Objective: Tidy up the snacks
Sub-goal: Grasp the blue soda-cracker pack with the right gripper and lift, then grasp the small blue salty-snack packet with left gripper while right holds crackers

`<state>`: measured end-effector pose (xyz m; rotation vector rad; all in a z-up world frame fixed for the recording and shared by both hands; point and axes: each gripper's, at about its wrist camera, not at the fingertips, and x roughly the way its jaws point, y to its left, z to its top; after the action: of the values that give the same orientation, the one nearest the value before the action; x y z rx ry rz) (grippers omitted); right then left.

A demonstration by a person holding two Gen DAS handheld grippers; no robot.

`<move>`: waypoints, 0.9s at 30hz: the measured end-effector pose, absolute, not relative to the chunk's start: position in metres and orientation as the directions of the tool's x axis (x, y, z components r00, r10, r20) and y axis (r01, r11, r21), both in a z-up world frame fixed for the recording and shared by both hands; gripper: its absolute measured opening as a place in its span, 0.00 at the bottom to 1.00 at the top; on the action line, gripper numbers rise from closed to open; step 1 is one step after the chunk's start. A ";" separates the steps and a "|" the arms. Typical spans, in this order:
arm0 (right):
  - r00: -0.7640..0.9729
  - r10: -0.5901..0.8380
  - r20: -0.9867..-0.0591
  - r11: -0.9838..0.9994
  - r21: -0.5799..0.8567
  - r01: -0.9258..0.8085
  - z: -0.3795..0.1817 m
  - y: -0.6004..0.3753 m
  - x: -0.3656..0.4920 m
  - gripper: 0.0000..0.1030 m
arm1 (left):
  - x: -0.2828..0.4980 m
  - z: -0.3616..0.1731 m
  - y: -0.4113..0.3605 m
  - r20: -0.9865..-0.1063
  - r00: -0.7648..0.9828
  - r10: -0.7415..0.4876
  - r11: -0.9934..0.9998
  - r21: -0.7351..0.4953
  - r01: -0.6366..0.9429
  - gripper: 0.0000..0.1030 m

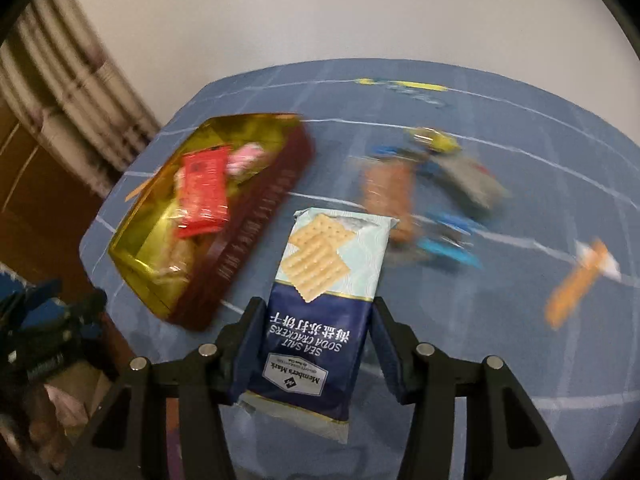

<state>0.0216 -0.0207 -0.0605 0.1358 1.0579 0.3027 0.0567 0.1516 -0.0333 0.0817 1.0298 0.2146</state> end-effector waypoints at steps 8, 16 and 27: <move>0.509 0.104 -0.855 0.981 0.172 0.088 -0.071 -0.169 -0.018 0.52 | 0.056 -0.029 0.076 -0.877 0.463 -0.129 0.976 -0.029 0.217 0.83; 0.515 0.073 -0.854 0.948 0.219 0.229 -0.098 -0.248 -0.037 0.52 | 0.124 -0.021 -0.012 -0.847 0.430 -0.311 0.873 -0.076 0.482 0.80; 0.525 0.142 -0.839 0.926 0.301 0.229 -0.109 -0.261 -0.034 0.52 | 0.208 -0.083 -0.074 -0.922 0.265 -0.283 0.845 -0.109 0.523 0.42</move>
<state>-0.0336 -0.2614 -0.1094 0.4019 1.0244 -0.0537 0.2083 -0.0742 -0.0826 0.2356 1.1845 -0.5513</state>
